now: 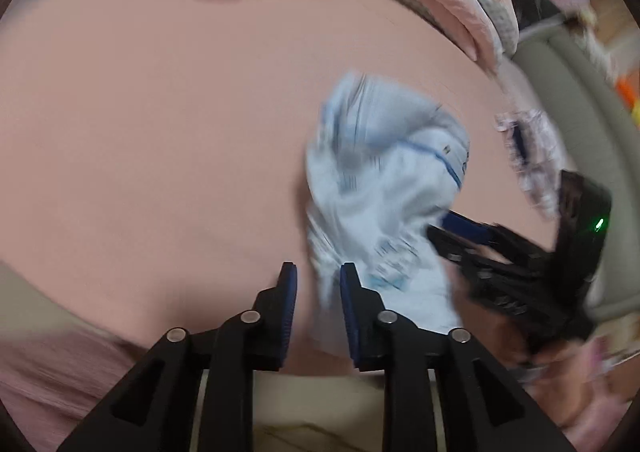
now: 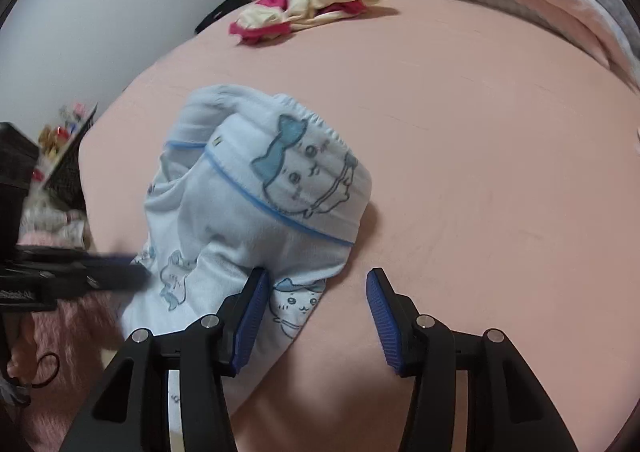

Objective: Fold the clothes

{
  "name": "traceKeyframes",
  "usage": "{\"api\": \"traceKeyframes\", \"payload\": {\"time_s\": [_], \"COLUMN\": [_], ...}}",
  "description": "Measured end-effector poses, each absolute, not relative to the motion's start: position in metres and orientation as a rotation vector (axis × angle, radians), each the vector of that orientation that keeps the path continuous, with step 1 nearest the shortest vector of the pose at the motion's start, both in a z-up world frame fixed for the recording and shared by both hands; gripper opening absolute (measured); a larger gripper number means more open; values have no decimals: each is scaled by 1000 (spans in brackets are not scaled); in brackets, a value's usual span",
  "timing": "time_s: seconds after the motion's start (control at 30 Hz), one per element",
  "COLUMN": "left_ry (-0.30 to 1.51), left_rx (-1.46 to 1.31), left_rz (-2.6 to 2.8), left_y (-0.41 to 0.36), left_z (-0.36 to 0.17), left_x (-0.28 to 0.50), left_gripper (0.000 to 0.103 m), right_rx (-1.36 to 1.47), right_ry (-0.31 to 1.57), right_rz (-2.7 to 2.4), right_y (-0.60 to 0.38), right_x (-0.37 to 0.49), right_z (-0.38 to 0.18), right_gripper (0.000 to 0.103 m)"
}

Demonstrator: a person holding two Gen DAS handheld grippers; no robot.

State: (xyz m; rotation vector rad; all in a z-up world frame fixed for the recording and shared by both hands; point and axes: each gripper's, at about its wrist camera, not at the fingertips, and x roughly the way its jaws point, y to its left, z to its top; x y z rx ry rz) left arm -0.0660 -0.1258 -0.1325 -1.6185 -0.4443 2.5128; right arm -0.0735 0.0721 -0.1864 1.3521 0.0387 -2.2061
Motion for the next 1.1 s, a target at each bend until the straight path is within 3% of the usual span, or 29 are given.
{"api": "traceKeyframes", "payload": {"time_s": [0.07, 0.17, 0.33, 0.43, 0.53, 0.6, 0.63, 0.73, 0.87, 0.93, 1.0, 1.1], "left_ry": [-338, -327, -225, -263, -459, -538, -578, -688, -430, -441, -323, -158], "left_rx": [-1545, -1349, -1373, -1464, -1458, -1479, -1489, -1493, -1430, -1319, -1281, -1523], "left_rz": [2575, 2506, 2346, 2272, 2198, 2225, 2238, 2277, 2468, 2417, 2386, 2518], "left_y": [-129, -124, -77, -74, -94, -112, -121, -147, -126, -109, -89, -90], "left_z": [-112, -93, -128, -163, -182, -185, -186, -185, -161, -149, -144, -165], "left_x": [-63, -71, -133, -150, -155, -154, -154, -153, -149, -145, -144, -152], "left_gripper": [20, 20, 20, 20, 19, 12, 4, 3, 4, 4, 4, 5], "right_rx": [1360, 1244, 1223, 1315, 1437, 1450, 1456, 1461, 1398, 1325, 1296, 1385], "right_ry": [-1, 52, 16, 81, -56, -108, -134, -146, -101, -55, -28, -52], "right_rz": [-2238, -2360, -2281, -2254, -2197, -2177, -2167, -2197, -2313, -2355, -2376, -2334], "right_y": [79, 88, 66, 51, 62, 68, 71, 76, 79, 74, 68, 63], "right_x": [-75, -67, -92, -110, -129, -132, -134, -130, -116, -109, -115, -143], "right_z": [-178, -149, -136, -156, -179, -186, -189, -182, -158, -148, -144, -162], "right_gripper": [51, 51, 51, 51, 59, 61, 61, 62, 62, 62, 63, 63]}}
